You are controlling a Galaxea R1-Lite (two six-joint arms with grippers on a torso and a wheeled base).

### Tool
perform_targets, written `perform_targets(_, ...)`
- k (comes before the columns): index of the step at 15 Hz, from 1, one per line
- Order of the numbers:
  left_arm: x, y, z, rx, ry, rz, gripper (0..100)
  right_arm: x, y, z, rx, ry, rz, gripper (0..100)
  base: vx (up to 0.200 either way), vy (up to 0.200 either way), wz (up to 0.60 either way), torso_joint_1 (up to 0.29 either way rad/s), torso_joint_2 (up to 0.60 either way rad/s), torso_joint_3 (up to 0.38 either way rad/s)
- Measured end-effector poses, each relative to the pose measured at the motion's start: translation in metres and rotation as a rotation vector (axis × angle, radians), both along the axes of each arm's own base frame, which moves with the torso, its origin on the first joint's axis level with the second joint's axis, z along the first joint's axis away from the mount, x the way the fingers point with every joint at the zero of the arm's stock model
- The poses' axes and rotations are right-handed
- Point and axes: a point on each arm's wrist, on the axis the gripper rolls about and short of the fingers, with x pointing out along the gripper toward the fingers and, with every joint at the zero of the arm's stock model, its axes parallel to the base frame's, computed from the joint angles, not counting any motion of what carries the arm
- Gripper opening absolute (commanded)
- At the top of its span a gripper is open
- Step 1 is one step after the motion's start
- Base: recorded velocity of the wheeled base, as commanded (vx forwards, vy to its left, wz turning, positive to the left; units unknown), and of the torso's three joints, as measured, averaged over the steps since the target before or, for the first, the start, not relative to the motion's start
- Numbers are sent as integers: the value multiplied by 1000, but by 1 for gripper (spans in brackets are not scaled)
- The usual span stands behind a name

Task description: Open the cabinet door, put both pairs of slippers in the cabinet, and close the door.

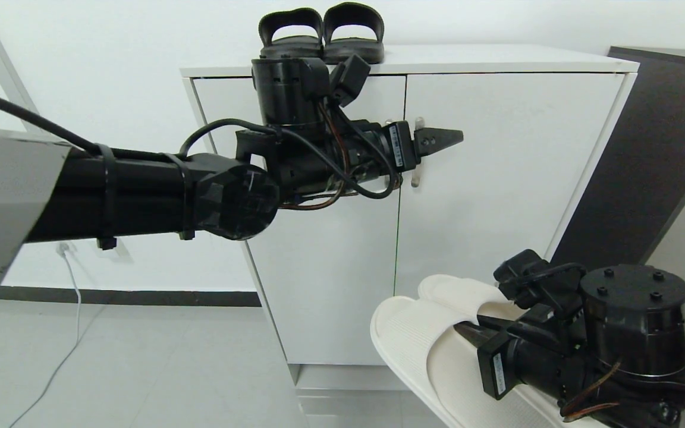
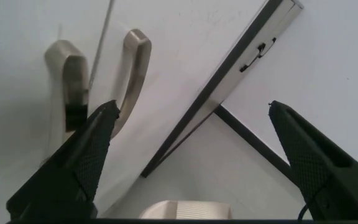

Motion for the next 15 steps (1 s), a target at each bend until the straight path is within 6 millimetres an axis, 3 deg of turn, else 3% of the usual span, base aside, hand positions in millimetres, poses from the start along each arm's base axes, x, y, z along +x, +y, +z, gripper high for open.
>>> perform_targets(3,10,-6,-2,7,-10,2,100,0,0,0,0,0,2,0,0,0,0,0,0,0)
perform_targets(4,12,-8,-2,6,-12,3,0,0,0,0,1,1,3,0,0,0,0,0,0,0)
perform_targets(10,17,-12,-14,26,8,10,0,-2,-2,-3,-11,6,13,0,0,0,0,0,0,0)
perform_targets(15,-18,-6,-18,86,-1,-30,0,-16,-6,0,16,20,153,0,0,0,0,0,0,0)
